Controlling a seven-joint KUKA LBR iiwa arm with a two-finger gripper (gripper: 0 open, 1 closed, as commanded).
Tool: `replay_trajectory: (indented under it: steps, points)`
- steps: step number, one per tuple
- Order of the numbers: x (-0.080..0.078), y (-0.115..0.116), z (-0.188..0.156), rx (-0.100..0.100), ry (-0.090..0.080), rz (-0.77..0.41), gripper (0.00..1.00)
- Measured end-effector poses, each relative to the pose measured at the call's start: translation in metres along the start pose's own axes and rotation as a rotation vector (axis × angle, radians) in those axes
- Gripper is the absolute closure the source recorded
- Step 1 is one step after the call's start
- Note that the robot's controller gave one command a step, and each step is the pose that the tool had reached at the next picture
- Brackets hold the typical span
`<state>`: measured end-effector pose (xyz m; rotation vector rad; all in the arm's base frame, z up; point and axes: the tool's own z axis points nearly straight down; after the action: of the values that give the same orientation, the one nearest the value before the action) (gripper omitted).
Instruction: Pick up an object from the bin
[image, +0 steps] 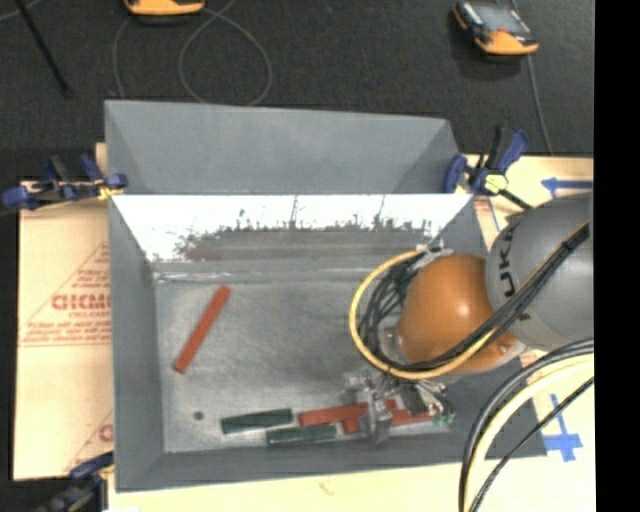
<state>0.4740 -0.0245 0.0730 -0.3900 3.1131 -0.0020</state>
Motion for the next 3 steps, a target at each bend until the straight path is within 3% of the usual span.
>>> replay_trajectory:
  steps: [1, 2, 3]
  points:
    - [-0.028, -0.006, -0.157, 0.003, -0.009, 0.025, 1.00]
    - [-0.026, -0.005, -0.153, -0.001, 0.000, 0.027, 0.00]
    - [-0.019, 0.000, -0.030, -0.004, 0.008, 0.067, 0.00]
